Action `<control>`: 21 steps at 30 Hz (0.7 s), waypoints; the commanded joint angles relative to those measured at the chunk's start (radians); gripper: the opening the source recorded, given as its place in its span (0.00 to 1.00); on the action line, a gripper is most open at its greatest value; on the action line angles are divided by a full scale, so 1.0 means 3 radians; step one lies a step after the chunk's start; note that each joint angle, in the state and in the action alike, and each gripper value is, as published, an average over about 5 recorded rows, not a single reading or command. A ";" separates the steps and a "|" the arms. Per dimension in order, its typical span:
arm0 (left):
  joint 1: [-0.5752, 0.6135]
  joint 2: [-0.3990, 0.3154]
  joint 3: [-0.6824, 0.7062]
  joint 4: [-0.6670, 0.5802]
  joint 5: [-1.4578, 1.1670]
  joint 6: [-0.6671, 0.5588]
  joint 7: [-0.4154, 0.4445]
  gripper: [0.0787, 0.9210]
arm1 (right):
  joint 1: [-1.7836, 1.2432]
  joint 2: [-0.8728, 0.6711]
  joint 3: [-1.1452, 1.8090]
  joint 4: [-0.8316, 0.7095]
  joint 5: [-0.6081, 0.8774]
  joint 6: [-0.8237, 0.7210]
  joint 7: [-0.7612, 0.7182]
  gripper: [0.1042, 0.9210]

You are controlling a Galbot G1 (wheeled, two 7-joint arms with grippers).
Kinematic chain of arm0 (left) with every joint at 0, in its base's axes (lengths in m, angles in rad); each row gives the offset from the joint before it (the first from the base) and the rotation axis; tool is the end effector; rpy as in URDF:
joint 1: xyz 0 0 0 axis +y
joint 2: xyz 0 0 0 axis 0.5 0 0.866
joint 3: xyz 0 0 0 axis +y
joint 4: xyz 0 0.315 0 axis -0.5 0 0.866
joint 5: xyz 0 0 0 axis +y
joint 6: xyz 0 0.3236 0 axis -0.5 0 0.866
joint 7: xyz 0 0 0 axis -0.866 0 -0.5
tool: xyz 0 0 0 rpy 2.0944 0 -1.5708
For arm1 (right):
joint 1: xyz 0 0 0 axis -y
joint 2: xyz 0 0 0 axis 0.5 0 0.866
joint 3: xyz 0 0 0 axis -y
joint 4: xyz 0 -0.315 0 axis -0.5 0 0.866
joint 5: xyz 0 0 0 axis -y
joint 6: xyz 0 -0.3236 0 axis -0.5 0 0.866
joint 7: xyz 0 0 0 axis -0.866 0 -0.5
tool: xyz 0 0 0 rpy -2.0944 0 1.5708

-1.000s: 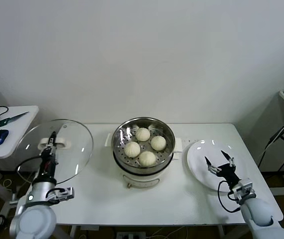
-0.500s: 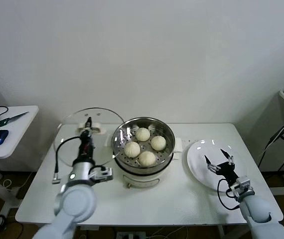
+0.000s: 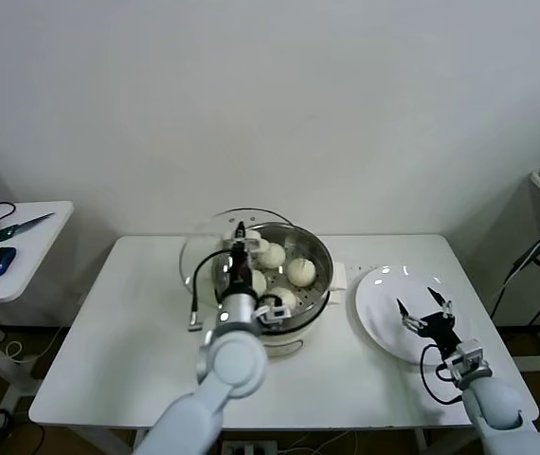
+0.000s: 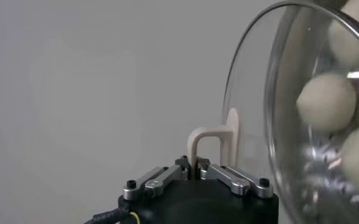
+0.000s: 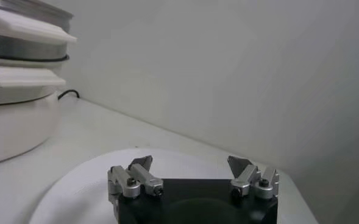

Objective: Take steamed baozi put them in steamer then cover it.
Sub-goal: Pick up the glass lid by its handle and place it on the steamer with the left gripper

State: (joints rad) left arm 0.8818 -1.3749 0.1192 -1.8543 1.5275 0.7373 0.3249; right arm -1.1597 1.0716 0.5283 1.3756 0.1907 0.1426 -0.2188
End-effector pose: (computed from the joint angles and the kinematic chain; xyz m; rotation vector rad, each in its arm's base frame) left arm 0.2875 -0.1390 -0.2120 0.1116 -2.2465 -2.1702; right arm 0.2783 -0.1822 -0.3645 0.2736 -2.9109 0.4354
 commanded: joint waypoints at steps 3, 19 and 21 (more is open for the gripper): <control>-0.0155 -0.0550 0.0271 0.0473 0.0092 0.0160 -0.0032 0.08 | -0.0004 0.0010 0.0034 -0.0008 -0.0010 0.0005 -0.0007 0.88; -0.0160 -0.0533 0.0115 0.0775 0.0237 0.0160 -0.0049 0.08 | -0.0010 0.0015 0.0064 -0.0018 -0.0011 0.0035 -0.0024 0.88; -0.0153 -0.0521 0.0096 0.0775 0.0260 0.0160 -0.0030 0.08 | -0.0009 0.0015 0.0066 -0.0020 -0.0011 0.0037 -0.0027 0.88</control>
State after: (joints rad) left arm 0.8411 -1.5192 0.1584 -1.6721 1.5728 0.7365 0.3055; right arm -1.1622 1.0765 0.5465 1.3698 0.1877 0.1522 -0.2255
